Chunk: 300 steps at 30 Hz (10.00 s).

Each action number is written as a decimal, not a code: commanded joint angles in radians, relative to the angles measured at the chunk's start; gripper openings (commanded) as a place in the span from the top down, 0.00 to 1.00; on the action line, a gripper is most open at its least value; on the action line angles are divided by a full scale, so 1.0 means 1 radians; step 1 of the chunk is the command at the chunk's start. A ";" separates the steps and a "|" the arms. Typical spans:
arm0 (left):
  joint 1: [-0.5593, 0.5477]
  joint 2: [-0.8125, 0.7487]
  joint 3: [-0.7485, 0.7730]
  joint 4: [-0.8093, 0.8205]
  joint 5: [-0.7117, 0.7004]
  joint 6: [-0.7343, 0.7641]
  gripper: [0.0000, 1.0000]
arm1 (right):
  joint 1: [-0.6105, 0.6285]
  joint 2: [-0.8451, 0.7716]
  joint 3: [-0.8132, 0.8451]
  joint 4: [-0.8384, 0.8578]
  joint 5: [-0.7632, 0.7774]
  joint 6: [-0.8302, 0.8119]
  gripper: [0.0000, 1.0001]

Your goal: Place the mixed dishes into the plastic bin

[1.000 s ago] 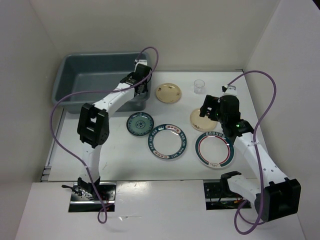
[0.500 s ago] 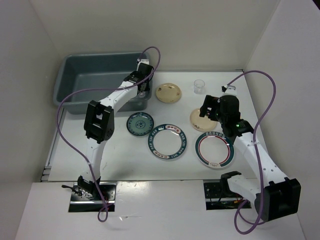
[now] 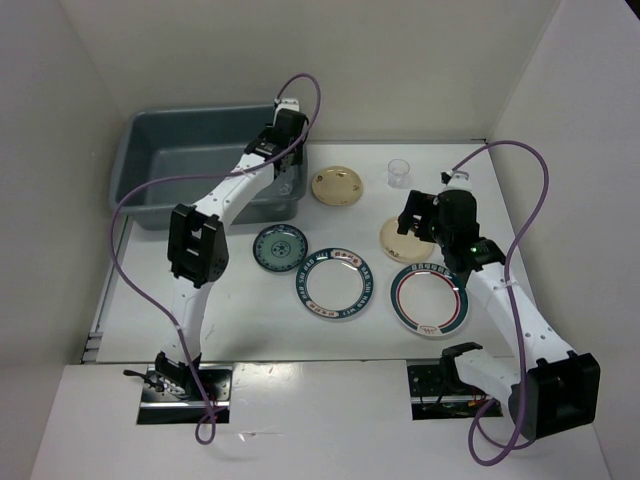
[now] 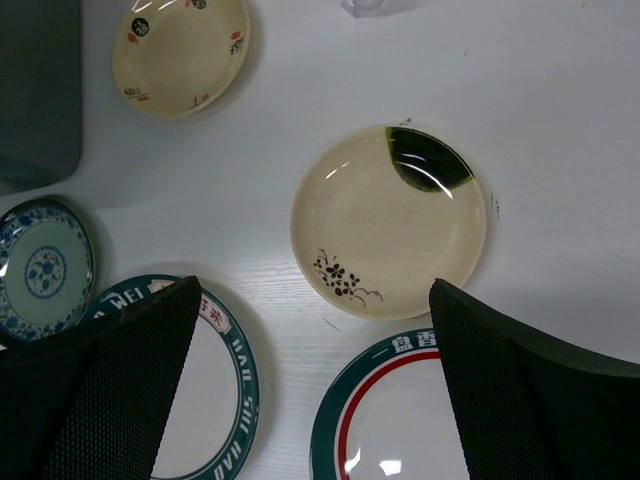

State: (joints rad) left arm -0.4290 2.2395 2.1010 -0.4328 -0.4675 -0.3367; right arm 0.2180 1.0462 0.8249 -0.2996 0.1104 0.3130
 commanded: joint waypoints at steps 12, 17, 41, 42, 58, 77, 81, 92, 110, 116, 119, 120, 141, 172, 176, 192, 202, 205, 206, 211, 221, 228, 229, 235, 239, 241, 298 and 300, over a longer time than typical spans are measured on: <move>0.059 -0.567 -0.340 0.046 0.081 -0.028 0.41 | -0.146 0.412 0.331 -0.064 0.107 0.035 0.11; 0.117 -0.779 -0.565 0.068 0.104 -0.076 0.41 | -0.180 0.517 0.388 -0.004 0.078 0.035 0.17; 0.159 -0.805 -0.826 0.075 0.115 -0.128 0.33 | -0.189 0.998 0.890 0.017 -0.081 0.057 0.53; 0.159 -0.805 -0.826 0.075 0.115 -0.128 0.33 | -0.189 1.015 0.890 0.017 -0.081 0.057 0.54; 0.159 -0.823 -0.845 0.075 0.069 -0.099 0.30 | -0.189 1.147 1.017 -0.005 -0.090 0.066 0.61; 0.159 -0.833 -0.863 0.075 0.040 -0.090 0.30 | -0.151 1.099 1.004 -0.039 -0.026 0.008 0.99; 0.159 -0.842 -0.872 0.075 0.040 -0.099 0.30 | -0.046 1.016 1.097 -0.105 0.062 -0.083 0.99; 0.159 -0.871 -0.923 0.085 0.049 -0.117 0.30 | 0.176 1.029 1.450 -0.240 -0.018 -0.196 0.99; 0.159 -0.992 -1.021 0.085 -0.007 -0.056 0.29 | 0.325 1.210 1.649 -0.248 -0.216 -0.236 0.99; 0.159 -1.012 -1.041 0.085 -0.007 -0.056 0.29 | 0.334 1.270 1.659 -0.230 -0.241 -0.246 0.99; 0.159 -1.012 -1.041 0.085 -0.007 -0.056 0.29 | 0.334 1.288 1.659 -0.230 -0.241 -0.255 0.99; 0.159 -1.012 -1.041 0.085 -0.007 -0.056 0.29 | 0.334 1.289 1.659 -0.220 -0.241 -0.255 0.99; 0.159 -1.021 -1.059 0.066 -0.007 -0.056 0.29 | 0.343 1.434 1.709 -0.150 -0.193 -0.246 0.99; 0.159 -1.003 -1.059 0.066 -0.007 -0.056 0.29 | 0.343 1.471 1.737 -0.111 -0.155 -0.216 0.65; 0.159 -0.994 -1.059 0.066 0.003 -0.056 0.29 | 0.334 1.462 1.766 -0.111 -0.155 -0.193 0.50; 0.159 -1.093 -1.140 0.026 0.392 -0.189 0.28 | 0.282 1.080 1.434 -0.177 0.116 -0.170 0.17; 0.159 -1.152 -1.466 0.333 0.576 -0.560 0.40 | 0.239 0.881 1.103 -0.104 0.163 -0.152 0.17; 0.159 -1.152 -1.521 0.426 0.532 -0.634 0.47 | 0.216 0.827 1.042 -0.078 0.163 -0.152 0.17; 0.159 -1.152 -1.532 0.443 0.520 -0.669 0.48 | 0.216 0.818 1.024 -0.078 0.163 -0.152 0.17; 0.159 -1.143 -1.593 0.516 0.465 -0.778 0.53 | 0.195 0.785 1.002 -0.069 0.163 -0.152 0.17; 0.159 -1.097 -1.705 0.604 0.386 -0.938 0.53 | 0.173 0.690 0.896 -0.029 0.183 -0.163 0.17; 0.159 -1.008 -1.725 0.695 0.348 -0.999 0.53 | 0.162 0.641 0.842 0.004 0.192 -0.172 0.17; 0.159 -0.997 -1.725 0.695 0.348 -0.999 0.53 | 0.162 0.641 0.842 0.004 0.192 -0.172 0.17; 0.150 -0.923 -1.715 0.769 0.329 -1.019 0.53 | 0.162 0.641 0.833 0.013 0.192 -0.181 0.17; 0.141 -0.882 -1.705 0.793 0.320 -1.019 0.53 | 0.162 0.641 0.833 0.013 0.192 -0.181 0.17; 0.130 -0.873 -1.693 0.793 0.311 -1.028 0.54 | 0.162 0.641 0.833 0.013 0.201 -0.190 0.17; 0.110 -0.850 -1.301 0.390 0.828 -0.701 1.00 | 0.162 0.640 0.797 0.042 0.169 -0.199 0.16; 0.110 -0.839 -1.198 0.391 0.894 -0.676 1.00 | 0.162 0.640 0.787 0.042 0.178 -0.199 0.16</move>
State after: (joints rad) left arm -0.3214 1.3911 0.7685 -0.0765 0.2352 -1.1156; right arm 0.3832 1.7115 1.6276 -0.3172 0.2764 0.1139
